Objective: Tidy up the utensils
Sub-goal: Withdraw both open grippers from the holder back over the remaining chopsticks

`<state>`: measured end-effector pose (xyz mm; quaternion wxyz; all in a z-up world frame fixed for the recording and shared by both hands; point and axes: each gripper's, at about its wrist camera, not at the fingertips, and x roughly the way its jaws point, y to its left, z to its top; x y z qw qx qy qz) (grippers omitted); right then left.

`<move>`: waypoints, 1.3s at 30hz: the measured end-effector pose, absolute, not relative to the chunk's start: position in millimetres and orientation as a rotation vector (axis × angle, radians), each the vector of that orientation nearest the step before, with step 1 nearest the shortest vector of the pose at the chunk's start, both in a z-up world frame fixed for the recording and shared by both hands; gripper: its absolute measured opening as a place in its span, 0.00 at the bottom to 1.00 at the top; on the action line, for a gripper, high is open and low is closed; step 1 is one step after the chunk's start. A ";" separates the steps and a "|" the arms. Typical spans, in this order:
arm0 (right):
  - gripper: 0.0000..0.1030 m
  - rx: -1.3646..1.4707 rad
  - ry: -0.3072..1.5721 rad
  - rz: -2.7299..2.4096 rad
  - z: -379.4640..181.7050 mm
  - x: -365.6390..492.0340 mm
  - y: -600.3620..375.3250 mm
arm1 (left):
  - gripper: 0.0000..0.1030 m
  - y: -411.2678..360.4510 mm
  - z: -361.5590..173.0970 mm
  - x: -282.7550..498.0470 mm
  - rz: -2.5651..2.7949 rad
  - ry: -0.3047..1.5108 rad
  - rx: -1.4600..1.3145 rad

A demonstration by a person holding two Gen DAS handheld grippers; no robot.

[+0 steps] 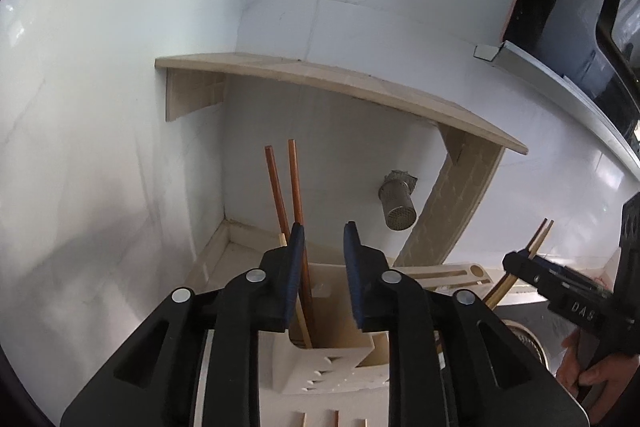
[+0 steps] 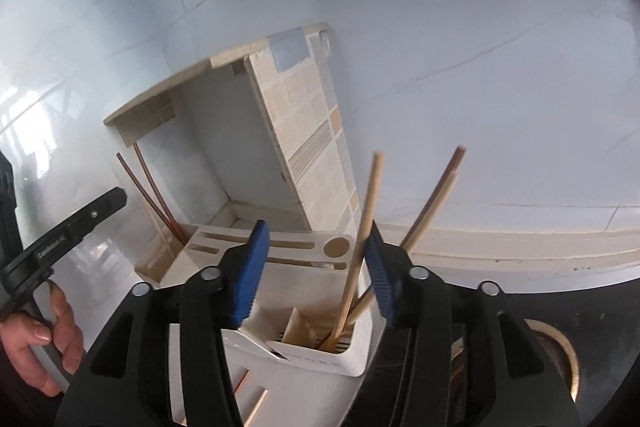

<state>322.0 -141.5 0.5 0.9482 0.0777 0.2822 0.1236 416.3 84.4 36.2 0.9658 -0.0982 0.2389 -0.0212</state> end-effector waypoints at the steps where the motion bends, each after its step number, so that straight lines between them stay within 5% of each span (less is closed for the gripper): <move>1: 0.51 0.156 0.575 0.248 2.7 321.1 -143.8 | 0.21 84.4 36.5 415.7 -0.043 0.486 -0.197; 5: 0.63 0.135 0.577 0.212 9.6 313.5 -151.0 | 0.27 81.6 42.7 407.0 -0.050 0.498 -0.179; 18: 0.70 0.142 0.663 0.143 -3.8 282.8 -171.0 | 0.41 70.8 43.8 373.8 -0.080 0.536 -0.102; 39: 0.84 0.073 0.977 0.233 -67.2 247.7 -111.3 | 0.47 69.2 -57.2 347.7 -0.104 0.981 -0.037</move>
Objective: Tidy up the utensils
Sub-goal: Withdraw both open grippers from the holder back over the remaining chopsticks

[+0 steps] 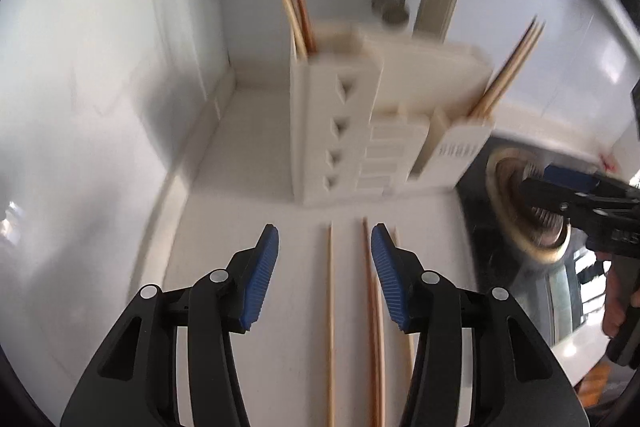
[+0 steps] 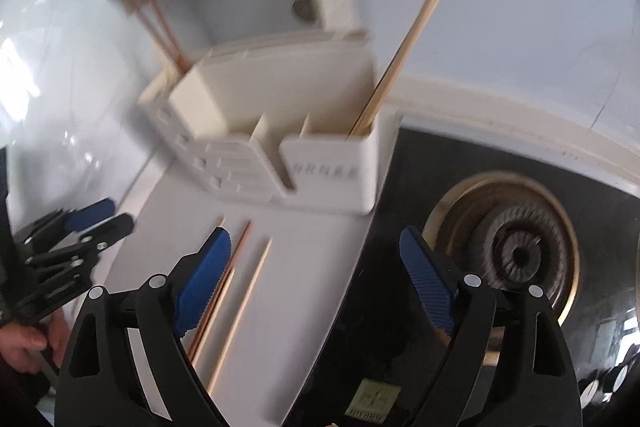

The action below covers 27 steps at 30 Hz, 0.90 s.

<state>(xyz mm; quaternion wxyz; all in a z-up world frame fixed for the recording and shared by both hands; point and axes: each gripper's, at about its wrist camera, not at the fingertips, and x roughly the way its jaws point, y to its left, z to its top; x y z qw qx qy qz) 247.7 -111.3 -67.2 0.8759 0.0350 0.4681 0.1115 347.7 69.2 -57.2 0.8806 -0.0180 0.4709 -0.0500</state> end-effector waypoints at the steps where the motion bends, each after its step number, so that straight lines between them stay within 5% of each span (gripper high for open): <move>1: 0.84 0.078 1.002 0.249 -71.7 245.6 -107.5 | 0.47 69.6 -62.6 348.7 -0.107 1.006 -0.038; 27: 0.84 0.076 1.350 0.249 -144.6 241.8 -52.9 | 0.47 74.7 -137.0 341.7 -0.225 1.363 0.013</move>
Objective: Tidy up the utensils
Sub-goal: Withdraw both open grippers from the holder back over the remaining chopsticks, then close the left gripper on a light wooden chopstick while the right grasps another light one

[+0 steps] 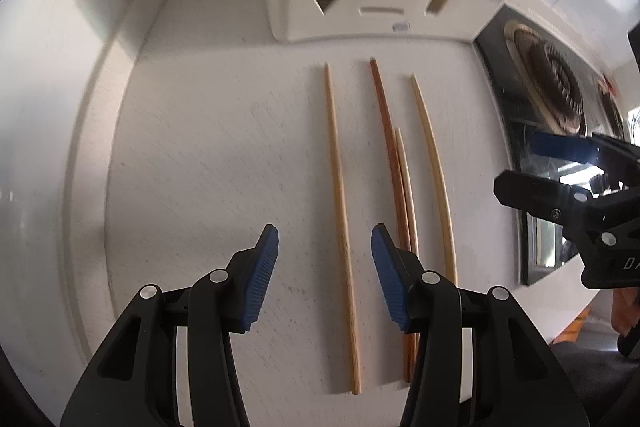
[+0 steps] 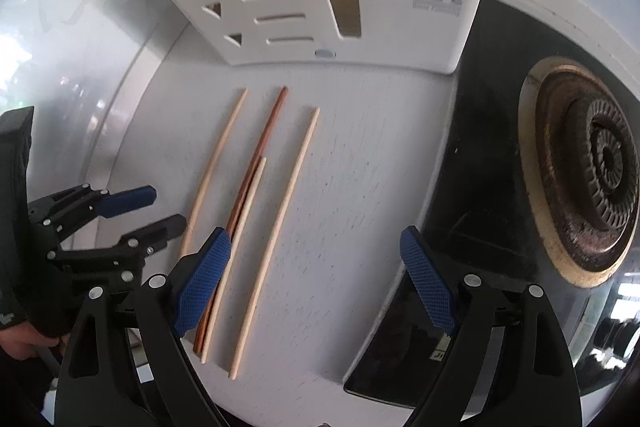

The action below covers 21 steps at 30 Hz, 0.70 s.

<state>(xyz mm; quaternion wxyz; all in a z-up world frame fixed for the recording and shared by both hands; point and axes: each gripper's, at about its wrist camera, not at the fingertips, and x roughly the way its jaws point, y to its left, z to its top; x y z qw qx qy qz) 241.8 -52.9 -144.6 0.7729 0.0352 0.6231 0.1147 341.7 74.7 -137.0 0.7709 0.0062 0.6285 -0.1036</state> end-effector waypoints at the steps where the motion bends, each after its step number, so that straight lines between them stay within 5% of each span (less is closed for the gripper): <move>1: 0.84 0.077 1.361 0.248 -147.3 241.4 -51.4 | 0.47 73.8 -139.4 341.3 -0.222 1.376 0.022; 11: 0.83 0.097 1.479 0.231 -173.1 246.2 -34.8 | 0.43 71.3 -153.3 347.4 -0.215 1.480 0.041; 21: 0.72 0.049 1.523 0.209 -186.2 246.8 -17.5 | 0.37 71.6 -152.6 350.0 -0.212 1.532 0.076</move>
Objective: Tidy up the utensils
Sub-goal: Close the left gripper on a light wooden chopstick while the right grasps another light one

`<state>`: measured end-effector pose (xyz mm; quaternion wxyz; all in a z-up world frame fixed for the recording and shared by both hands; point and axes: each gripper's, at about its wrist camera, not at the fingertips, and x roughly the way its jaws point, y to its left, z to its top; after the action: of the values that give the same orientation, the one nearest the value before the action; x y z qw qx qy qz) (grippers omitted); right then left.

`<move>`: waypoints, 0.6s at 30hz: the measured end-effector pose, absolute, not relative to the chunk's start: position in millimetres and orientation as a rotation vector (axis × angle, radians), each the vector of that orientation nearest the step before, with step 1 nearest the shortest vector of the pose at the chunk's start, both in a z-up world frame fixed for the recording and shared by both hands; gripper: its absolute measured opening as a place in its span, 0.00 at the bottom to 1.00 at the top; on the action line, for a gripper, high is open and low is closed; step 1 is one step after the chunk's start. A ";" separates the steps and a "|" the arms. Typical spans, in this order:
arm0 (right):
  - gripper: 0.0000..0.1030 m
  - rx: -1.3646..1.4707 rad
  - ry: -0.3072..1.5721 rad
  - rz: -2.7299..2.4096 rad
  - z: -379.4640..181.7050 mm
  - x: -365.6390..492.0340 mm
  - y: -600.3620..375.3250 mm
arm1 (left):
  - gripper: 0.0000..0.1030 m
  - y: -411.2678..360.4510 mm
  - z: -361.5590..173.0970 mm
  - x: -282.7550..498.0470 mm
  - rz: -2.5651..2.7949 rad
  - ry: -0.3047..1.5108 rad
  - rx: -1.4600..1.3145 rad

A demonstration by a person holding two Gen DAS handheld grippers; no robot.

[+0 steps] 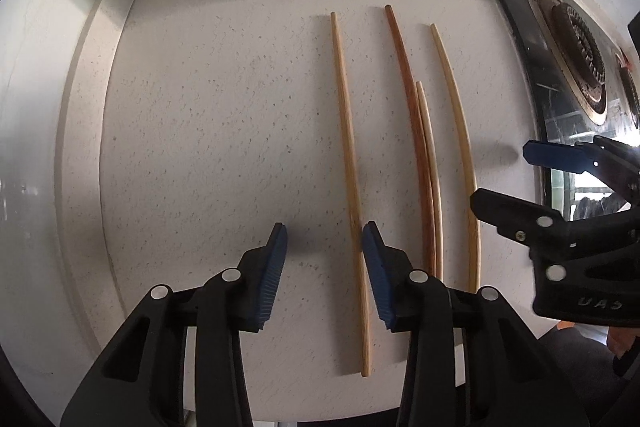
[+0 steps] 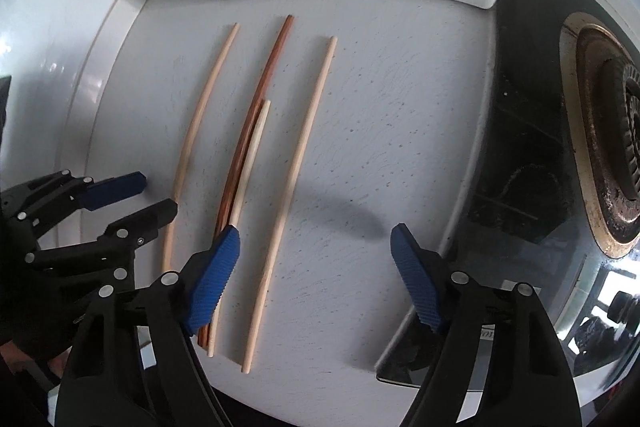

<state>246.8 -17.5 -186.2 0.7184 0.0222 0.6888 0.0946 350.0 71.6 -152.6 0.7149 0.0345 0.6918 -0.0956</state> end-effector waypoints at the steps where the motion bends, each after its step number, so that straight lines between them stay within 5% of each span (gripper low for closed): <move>1: 0.71 0.037 1.522 0.203 -187.0 246.8 -12.5 | 0.35 70.7 -152.8 350.4 -0.213 1.536 0.078; 4: 0.69 0.012 1.528 0.194 -187.4 247.8 -6.8 | 0.32 68.6 -152.7 350.6 -0.217 1.544 0.098; 8: 0.68 -0.016 1.568 0.188 -191.3 254.9 12.3 | 0.13 60.0 -148.4 358.0 -0.191 1.546 0.142; 18: 0.61 -0.003 1.687 0.105 -194.3 278.2 30.9 | 0.06 65.5 -144.9 360.4 -0.199 1.551 0.106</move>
<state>278.2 30.9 -194.3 0.6638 -0.0014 0.7465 0.0463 360.4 65.5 -144.9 0.7084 0.0478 0.6985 -0.0897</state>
